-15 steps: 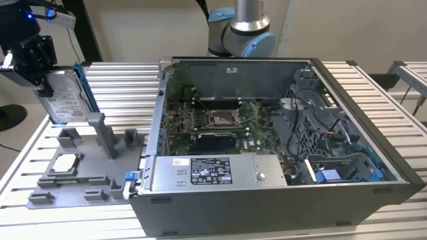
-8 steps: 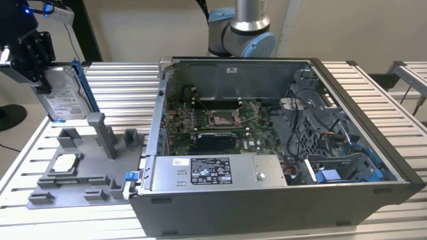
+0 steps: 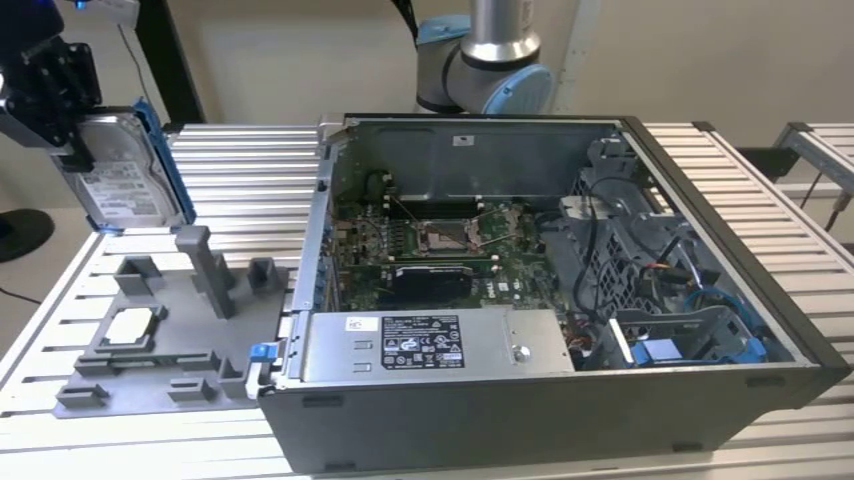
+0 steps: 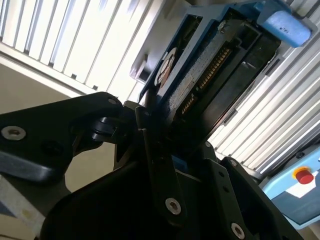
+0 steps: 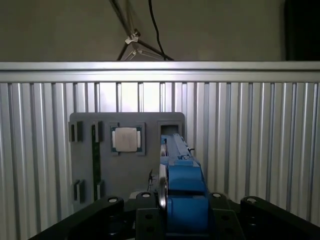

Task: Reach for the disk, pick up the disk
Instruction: 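Pick up the disk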

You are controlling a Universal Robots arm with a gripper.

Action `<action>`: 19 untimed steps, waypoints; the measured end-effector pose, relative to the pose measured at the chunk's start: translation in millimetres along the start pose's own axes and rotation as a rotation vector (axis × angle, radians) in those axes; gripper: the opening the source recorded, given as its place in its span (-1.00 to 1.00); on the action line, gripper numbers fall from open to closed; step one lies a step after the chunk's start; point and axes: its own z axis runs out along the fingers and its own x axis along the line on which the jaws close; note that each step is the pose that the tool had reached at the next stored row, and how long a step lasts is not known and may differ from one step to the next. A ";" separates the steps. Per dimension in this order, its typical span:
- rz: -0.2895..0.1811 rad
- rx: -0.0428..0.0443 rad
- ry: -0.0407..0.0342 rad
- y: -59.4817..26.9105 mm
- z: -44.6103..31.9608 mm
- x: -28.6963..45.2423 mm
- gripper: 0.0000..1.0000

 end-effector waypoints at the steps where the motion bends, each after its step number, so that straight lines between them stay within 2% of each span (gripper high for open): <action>1: 0.000 0.0000 0.0000 0.0 -2.7 0.0 -1.00; 19: 0.000 0.0001 0.0000 0.0 -56.3 -0.3 -1.00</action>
